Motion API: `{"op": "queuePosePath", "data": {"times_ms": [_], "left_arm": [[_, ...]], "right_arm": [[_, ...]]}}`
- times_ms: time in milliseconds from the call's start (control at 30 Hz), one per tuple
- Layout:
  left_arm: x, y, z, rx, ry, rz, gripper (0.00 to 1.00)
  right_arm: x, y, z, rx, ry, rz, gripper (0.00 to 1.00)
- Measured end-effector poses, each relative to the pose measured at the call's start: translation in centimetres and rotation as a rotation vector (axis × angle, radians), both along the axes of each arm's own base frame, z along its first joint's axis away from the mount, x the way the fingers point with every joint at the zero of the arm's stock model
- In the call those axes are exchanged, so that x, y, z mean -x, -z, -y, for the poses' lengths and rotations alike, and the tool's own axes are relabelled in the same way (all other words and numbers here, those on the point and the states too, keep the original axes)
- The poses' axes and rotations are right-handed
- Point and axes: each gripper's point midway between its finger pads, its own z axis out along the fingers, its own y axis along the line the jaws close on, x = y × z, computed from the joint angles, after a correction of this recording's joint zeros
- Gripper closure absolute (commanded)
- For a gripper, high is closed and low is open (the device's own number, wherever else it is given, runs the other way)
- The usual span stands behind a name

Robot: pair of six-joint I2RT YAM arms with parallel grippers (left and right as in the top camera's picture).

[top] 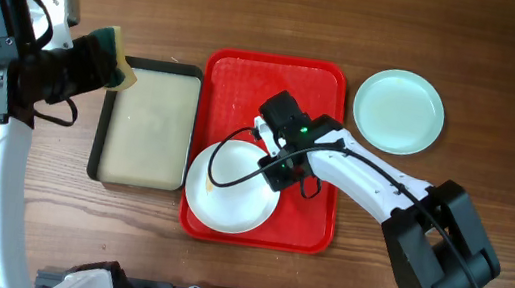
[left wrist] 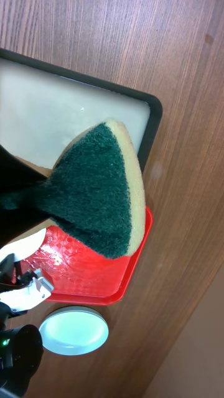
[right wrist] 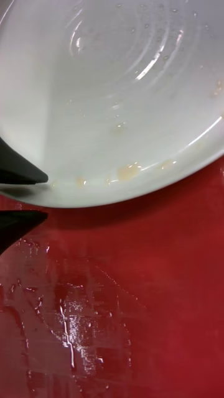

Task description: Clean dirty plates on tray and stack at the side

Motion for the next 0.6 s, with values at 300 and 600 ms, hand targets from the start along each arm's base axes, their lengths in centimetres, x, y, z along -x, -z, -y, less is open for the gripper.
{"op": "queuePosePath", "data": {"times_ms": [300, 600], "left_arm": [[0.0, 0.0, 0.0, 0.0, 0.0, 0.0, 0.93], [-0.2, 0.0, 0.0, -0.001, 0.0, 0.005, 0.93]], "right_arm": [[-4.1, -0.4, 0.9, -0.012, 0.13, 0.123, 0.96], [-11.9, -1.6, 6.4, -0.167, 0.575, 0.195, 0.96]]}}
